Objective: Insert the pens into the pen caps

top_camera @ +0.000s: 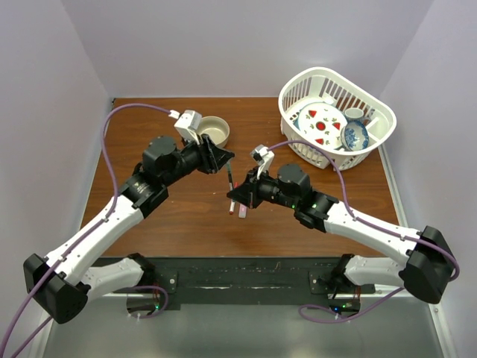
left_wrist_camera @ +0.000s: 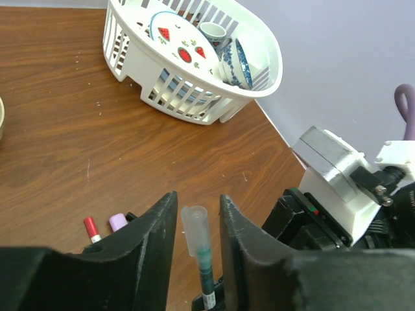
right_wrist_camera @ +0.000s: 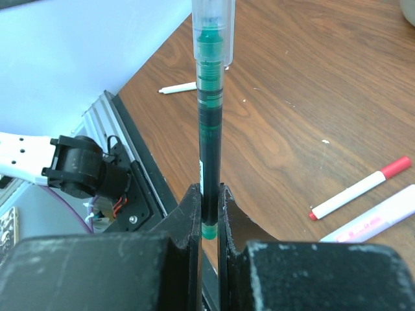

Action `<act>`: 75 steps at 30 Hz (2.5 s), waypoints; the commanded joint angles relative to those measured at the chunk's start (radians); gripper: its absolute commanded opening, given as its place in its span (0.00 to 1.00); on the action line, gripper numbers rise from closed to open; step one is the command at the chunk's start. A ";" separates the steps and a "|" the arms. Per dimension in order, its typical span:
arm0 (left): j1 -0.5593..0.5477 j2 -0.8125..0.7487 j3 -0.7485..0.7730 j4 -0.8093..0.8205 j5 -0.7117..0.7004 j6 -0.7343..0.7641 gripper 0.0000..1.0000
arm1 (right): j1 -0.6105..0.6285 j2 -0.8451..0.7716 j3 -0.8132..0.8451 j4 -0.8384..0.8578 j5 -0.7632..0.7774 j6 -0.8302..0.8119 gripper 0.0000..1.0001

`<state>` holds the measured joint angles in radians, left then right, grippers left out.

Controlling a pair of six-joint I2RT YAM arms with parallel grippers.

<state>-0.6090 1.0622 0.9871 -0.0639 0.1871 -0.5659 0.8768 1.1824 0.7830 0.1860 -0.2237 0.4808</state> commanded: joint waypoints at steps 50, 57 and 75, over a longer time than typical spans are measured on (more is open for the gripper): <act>0.104 0.352 0.144 -0.218 -0.129 0.110 0.00 | -0.142 -0.242 -0.148 -0.235 -0.042 0.018 0.62; 0.109 0.534 0.110 -0.125 -0.109 0.170 0.00 | -0.141 -0.303 -0.163 -0.266 0.007 0.015 0.72; 0.109 0.766 0.128 -0.128 -0.173 0.094 0.34 | -0.142 -0.346 -0.131 -0.327 0.083 -0.028 0.72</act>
<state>-0.5041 1.8271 1.0977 -0.1802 0.0654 -0.4469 0.7338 0.8612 0.6186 -0.1230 -0.1825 0.4721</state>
